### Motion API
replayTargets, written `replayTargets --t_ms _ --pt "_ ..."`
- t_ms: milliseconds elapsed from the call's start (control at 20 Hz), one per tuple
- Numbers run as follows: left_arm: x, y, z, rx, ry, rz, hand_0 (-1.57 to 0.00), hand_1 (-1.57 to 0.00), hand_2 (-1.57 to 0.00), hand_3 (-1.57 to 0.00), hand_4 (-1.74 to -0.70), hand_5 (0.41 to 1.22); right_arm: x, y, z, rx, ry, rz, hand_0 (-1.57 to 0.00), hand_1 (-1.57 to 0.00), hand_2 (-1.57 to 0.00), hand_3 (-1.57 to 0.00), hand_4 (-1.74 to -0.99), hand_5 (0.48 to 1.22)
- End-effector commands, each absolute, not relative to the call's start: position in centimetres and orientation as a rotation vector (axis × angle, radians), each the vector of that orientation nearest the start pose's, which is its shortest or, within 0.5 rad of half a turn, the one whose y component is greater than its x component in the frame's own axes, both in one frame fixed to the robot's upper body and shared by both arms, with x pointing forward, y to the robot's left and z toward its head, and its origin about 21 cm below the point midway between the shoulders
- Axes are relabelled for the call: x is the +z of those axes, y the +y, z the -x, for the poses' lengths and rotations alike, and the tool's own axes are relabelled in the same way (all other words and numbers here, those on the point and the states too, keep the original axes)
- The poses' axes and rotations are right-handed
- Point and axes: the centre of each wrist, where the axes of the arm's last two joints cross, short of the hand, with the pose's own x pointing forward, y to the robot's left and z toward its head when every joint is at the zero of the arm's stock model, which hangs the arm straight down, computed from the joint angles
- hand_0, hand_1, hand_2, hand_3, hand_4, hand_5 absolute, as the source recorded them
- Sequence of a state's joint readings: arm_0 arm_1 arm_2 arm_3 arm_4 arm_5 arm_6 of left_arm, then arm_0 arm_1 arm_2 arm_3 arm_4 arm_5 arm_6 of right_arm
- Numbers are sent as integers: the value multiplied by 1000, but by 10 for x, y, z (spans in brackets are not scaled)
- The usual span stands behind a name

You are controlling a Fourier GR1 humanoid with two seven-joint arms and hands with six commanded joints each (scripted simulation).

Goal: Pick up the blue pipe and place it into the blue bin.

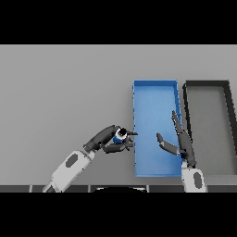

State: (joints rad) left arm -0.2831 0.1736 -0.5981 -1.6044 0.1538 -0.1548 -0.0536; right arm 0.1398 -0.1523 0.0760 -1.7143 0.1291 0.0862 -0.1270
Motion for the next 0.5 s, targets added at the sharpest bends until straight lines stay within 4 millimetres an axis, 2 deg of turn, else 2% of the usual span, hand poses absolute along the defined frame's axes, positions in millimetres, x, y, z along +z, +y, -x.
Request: replayTargets --t_ms 0,150,350,450 --pt "55 103 -254 -772 -1685 635 -1566 -1566 -1567 -1441 -1727 1219 9 -254 -214 323 -1676 94 1 1 1 1 -1186 629" --pt "54 101 -254 -769 -1668 637 -1568 -1569 -1569 -1443 -1729 1219 6 -253 -215 314 -1664 65 1 1 1 1 -1174 629" --pt "53 98 -251 -788 -1659 627 -1570 -1570 -1570 -1443 -1731 1220 1 -252 -217 306 -1655 28 1 1 1 1 -1209 623" --pt "52 99 -251 -791 -1656 622 -1570 -1570 -1570 -1439 -1731 1220 4 -254 -218 289 -1669 10 1 1 1 1 -1197 618"
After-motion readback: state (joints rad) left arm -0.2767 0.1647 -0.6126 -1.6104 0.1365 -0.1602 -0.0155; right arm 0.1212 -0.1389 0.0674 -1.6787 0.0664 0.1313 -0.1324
